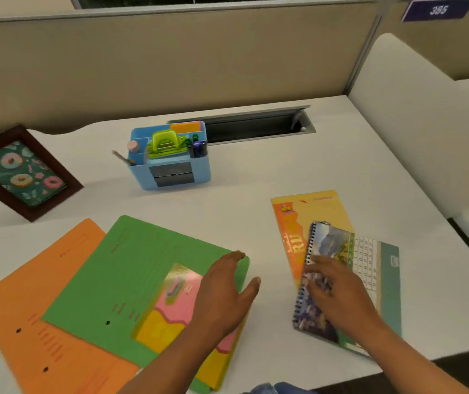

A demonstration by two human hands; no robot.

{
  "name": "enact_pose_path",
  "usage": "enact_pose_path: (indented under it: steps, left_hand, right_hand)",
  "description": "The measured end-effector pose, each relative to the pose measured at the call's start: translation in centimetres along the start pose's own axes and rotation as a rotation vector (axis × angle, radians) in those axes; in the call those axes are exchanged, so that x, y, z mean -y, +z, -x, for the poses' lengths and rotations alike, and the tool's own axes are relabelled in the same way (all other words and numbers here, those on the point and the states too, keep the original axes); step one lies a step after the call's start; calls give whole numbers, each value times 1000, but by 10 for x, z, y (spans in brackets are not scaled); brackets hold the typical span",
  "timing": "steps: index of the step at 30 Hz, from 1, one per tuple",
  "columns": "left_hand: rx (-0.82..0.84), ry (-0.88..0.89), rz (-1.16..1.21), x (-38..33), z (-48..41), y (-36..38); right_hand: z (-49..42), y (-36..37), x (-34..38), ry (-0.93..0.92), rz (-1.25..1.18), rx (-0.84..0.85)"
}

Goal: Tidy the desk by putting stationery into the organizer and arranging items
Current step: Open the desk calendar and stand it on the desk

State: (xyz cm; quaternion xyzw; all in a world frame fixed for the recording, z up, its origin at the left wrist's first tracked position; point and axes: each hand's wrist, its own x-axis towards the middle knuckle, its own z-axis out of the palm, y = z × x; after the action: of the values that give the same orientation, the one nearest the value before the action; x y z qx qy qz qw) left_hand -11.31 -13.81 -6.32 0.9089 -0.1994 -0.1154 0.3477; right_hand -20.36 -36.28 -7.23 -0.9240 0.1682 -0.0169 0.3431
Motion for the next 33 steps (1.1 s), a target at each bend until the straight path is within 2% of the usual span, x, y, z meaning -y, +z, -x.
enact_pose_path:
  steps: [4, 8, 11, 16, 19, 24, 27, 33]
  left_hand:
    - [149, 109, -58, -44, -17, 36]
    - [295, 179, -235, -73, -45, 67]
    - [372, 240, -465, -78, -67, 87]
    - [349, 252, -618, -83, -60, 91]
    - [344, 215, -679, -90, -38, 89]
    - [442, 55, -778, -113, -3, 82]
    - [439, -99, -605, -117, 6, 78]
    - [160, -678, 342, -115, 9, 76]
  right_hand:
    - [-14, -44, -57, 198, 98, -109]
    - [-19, -60, -99, 429, 187, -27]
    - [-13, -57, -106, 422, 176, 6]
    - [-5, -64, -109, 457, 207, -130]
    - [-7, -67, -110, 457, 187, -64]
    - [-16, -66, -105, 428, 146, 9]
    - [-23, -64, -98, 375, 157, 22]
    - [-32, -62, -96, 343, 54, 45]
